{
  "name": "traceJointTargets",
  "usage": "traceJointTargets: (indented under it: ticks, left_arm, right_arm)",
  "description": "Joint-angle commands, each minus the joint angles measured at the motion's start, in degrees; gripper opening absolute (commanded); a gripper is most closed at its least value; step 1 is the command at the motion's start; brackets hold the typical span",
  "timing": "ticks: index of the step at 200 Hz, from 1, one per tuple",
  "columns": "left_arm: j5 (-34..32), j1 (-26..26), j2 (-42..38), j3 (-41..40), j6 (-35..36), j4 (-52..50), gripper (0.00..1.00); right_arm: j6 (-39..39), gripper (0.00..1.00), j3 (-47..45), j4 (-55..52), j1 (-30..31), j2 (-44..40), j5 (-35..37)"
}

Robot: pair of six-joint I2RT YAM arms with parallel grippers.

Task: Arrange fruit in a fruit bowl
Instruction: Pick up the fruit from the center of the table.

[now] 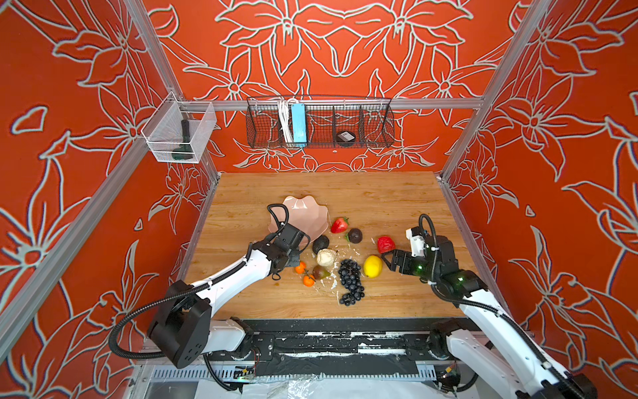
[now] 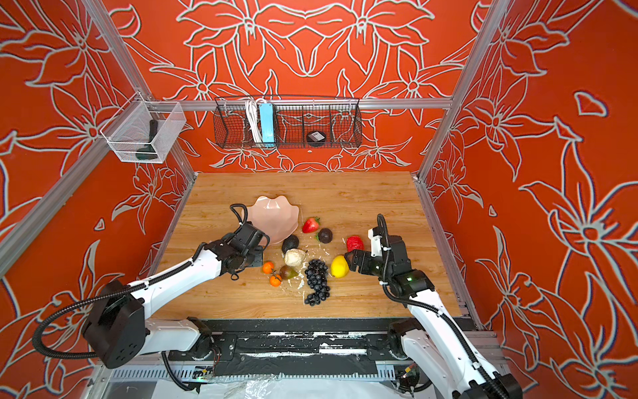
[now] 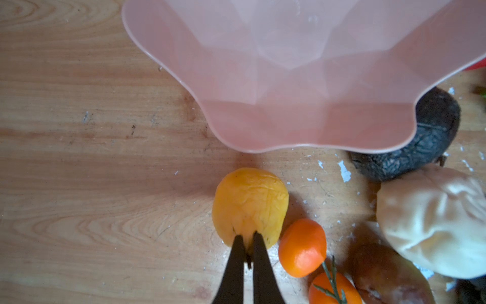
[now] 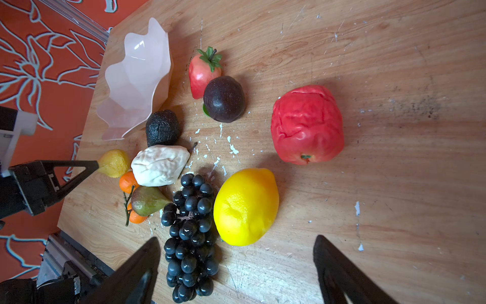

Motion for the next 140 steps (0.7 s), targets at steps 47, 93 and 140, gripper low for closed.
traceJointTargets:
  ticks: [47, 93, 140]
  left_arm:
    - [0.4, -3.5, -9.3, 4.9, -3.6, -12.1, 0.02]
    - [1.1, -3.6, -8.6, 16.7, -1.2, -16.3, 0.02]
    - [0.7, -2.5, 9.5, 36.0, 2.7, -16.2, 0.01]
  right_arm:
    - [-0.1, 0.91, 0.1, -0.8, 0.5, -0.5, 0.4]
    - [0.4, 0.91, -0.3, 0.0, 0.6, -0.7, 0.0]
    - [0.3, 0.91, -1.2, -0.5, 0.5, -2.0, 0.4]
